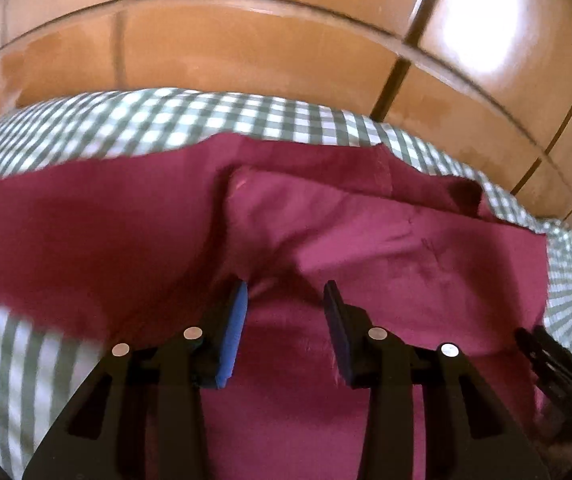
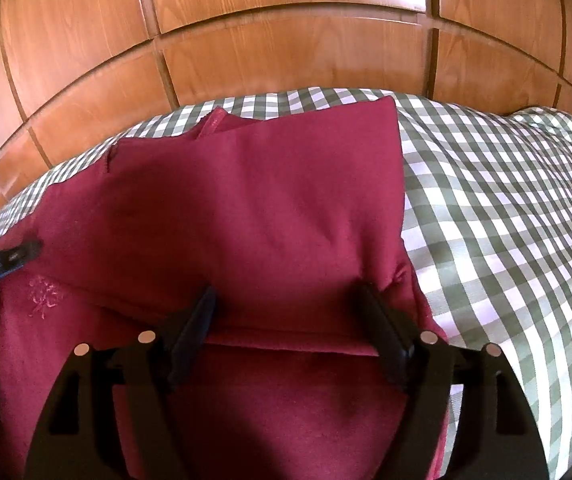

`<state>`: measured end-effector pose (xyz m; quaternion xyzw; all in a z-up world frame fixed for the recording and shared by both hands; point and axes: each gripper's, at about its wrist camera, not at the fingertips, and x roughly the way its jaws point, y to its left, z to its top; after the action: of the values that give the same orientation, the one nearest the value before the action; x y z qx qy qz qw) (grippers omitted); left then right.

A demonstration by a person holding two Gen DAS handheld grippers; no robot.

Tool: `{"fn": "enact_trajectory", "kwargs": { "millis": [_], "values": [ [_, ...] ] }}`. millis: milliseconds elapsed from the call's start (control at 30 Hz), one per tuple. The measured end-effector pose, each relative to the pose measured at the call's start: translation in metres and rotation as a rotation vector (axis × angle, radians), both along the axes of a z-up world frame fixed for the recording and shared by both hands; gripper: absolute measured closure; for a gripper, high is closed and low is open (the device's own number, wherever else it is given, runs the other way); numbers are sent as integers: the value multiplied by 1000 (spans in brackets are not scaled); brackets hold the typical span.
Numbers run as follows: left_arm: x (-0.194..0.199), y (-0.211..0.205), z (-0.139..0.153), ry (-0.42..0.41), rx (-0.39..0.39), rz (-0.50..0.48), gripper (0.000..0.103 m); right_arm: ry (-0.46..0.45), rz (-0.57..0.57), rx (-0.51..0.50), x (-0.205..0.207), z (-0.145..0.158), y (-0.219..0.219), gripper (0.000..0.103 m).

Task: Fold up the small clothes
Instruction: 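Release the sleeve and move the left gripper toward the shirt side, then grasp the shirt side edge with the left gripper and lift it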

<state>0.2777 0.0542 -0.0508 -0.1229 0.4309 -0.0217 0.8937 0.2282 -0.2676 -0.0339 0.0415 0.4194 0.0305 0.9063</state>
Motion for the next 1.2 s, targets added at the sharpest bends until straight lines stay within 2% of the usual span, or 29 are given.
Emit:
{"fn": "enact_trajectory", "kwargs": {
  "millis": [33, 67, 200, 300, 333, 367, 400, 533, 600, 667, 767, 967, 1133, 1200],
  "values": [
    [-15, 5, 2, -12, 2, 32, 41, -1, 0, -3, 0, 0, 1, 28],
    [-30, 9, 5, -33, -6, 52, 38, -1, -1, -5, 0, 0, 2, 28],
    [-81, 40, 6, -26, -37, 136, 38, 0, -5, -12, 0, 1, 4, 28],
    [-107, 78, 5, -8, -114, 213, 38, 4, -22, -80, -6, 7, 11, 25],
    [-116, 98, 5, -1, -156, 257, 38, 5, -30, -102, -13, 11, 15, 22],
    [-124, 114, 4, 4, -184, 294, 38, 15, -25, -107, -19, 15, 19, 9],
    [-132, 136, 2, 9, -214, 345, 38, 21, -13, -94, -25, 18, 22, 3],
    [-153, 202, 0, 11, -273, 481, 38, 3, 67, -52, -62, 29, 41, 4],
    [-156, 227, 1, -1, -284, 532, 40, 42, 111, -40, -75, 21, 53, 4],
    [-156, 263, 3, -4, -313, 619, 45, 67, 132, -68, -83, 10, 62, 4],
    [-151, 306, 6, -21, -367, 701, 45, 82, 117, -69, -88, -1, 65, 3],
    [-124, 364, 15, -17, -318, 772, 45, 96, 122, -57, -85, -9, 68, 2],
    [-104, 398, 1, 44, -265, 836, 45, 89, 119, -76, -84, -10, 72, 2],
    [-98, 407, -4, 42, -262, 856, 47, 89, 119, -76, -84, -10, 72, 2]
  ]
}}
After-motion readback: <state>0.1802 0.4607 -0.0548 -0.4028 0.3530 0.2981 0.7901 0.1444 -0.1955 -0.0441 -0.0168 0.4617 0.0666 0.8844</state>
